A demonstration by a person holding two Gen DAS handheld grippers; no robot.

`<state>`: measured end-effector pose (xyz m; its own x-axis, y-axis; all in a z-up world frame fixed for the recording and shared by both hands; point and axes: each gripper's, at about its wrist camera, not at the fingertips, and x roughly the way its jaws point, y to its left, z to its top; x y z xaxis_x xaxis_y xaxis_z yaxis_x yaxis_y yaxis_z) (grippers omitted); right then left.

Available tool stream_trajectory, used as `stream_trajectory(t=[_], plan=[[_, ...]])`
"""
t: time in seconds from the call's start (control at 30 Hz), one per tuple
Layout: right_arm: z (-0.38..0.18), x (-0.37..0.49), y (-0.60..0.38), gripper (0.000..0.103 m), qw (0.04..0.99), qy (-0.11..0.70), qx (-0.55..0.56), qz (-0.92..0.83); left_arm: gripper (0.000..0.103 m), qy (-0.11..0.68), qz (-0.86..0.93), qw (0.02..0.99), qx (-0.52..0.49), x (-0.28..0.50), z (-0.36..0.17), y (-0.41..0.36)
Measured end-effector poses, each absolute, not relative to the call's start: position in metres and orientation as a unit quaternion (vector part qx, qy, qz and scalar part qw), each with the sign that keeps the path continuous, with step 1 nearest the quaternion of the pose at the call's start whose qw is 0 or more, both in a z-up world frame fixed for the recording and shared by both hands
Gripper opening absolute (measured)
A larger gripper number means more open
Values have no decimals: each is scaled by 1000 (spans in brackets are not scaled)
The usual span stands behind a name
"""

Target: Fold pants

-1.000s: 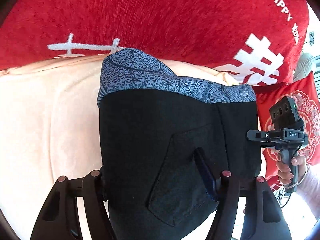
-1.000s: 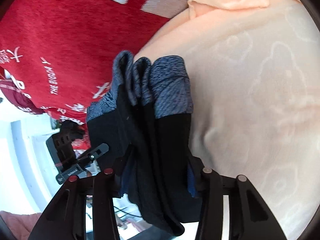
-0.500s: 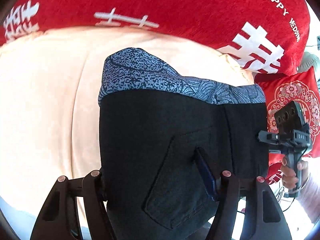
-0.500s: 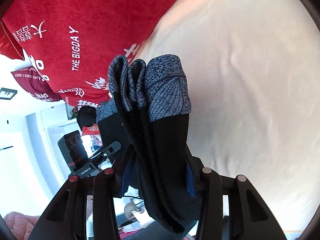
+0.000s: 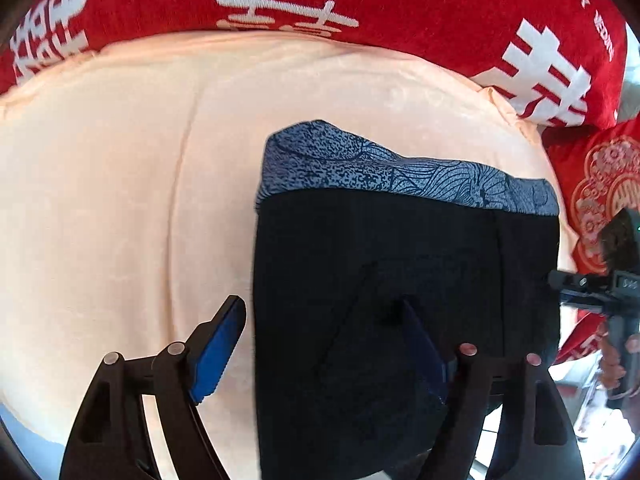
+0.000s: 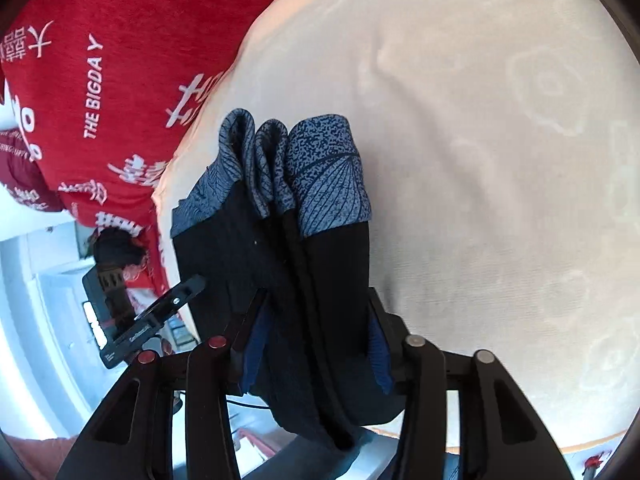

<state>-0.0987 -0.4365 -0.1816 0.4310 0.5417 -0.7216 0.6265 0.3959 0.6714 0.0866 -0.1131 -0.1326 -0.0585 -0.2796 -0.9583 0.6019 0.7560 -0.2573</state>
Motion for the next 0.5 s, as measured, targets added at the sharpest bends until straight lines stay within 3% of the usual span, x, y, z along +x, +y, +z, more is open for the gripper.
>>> stream_trajectory(t=[0.13,0.17,0.2,0.23,0.3,0.33,0.5], plan=[[-160,-105,-438,74,659,549,502,-109,83,616,-312,706,156,80,-105,-112],[-153,-109,-438,74,663,547,496,-120,100,612,-312,710,154,77,-97,-111],[-145,-109,-437,74,668,543,492,-129,103,608,-313,714,152,75,-90,-112],[-135,-110,-435,71,679,537,481,-137,103,600,-315,720,150,69,-83,-113],[-113,-105,-422,35,706,532,445,-140,103,598,-313,720,160,58,-81,-117],[-108,-103,-417,25,714,535,428,-141,103,600,-305,720,170,49,-88,-120],[-122,-89,-379,25,718,570,386,-104,103,620,-272,712,187,31,-133,-122]])
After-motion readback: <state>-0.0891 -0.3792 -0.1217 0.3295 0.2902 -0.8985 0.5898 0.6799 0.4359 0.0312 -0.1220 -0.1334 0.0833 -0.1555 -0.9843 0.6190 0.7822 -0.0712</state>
